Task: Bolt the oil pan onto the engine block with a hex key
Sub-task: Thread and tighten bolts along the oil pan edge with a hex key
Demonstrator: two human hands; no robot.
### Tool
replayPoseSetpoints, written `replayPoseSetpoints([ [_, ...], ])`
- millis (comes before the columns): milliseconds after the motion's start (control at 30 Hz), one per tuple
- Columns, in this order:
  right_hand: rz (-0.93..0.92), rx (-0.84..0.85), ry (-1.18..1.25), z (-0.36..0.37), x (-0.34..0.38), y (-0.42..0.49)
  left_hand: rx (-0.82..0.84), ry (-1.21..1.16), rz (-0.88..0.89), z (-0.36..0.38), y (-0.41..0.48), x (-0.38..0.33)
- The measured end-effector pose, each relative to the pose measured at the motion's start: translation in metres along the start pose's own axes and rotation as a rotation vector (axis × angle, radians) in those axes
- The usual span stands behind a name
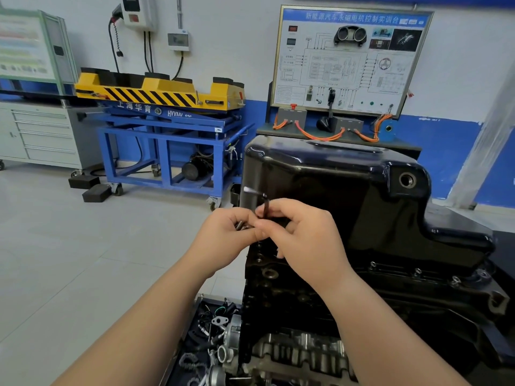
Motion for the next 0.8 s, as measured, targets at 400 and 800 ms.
replayPoseSetpoints([
  [400, 0.015, -0.048, -0.096, 0.0039, 0.0002, 0.0028, -0.043, -0.012, -0.029, -0.0016, -0.0025, 0.0032],
  [800, 0.031, -0.057, -0.050, -0.0007, 0.0013, 0.0032, -0.031, -0.046, -0.001, 0.0025, -0.0032, -0.0008],
])
Point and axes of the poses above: each hand's wrist, its own y-axis towards the middle knuckle, its own z-axis out of the palm, x = y × z, the point moved 1 cm from there along y, towards the middle knuckle, and after that the axes turned 6 degrees about -y, right-handed, at the moved point
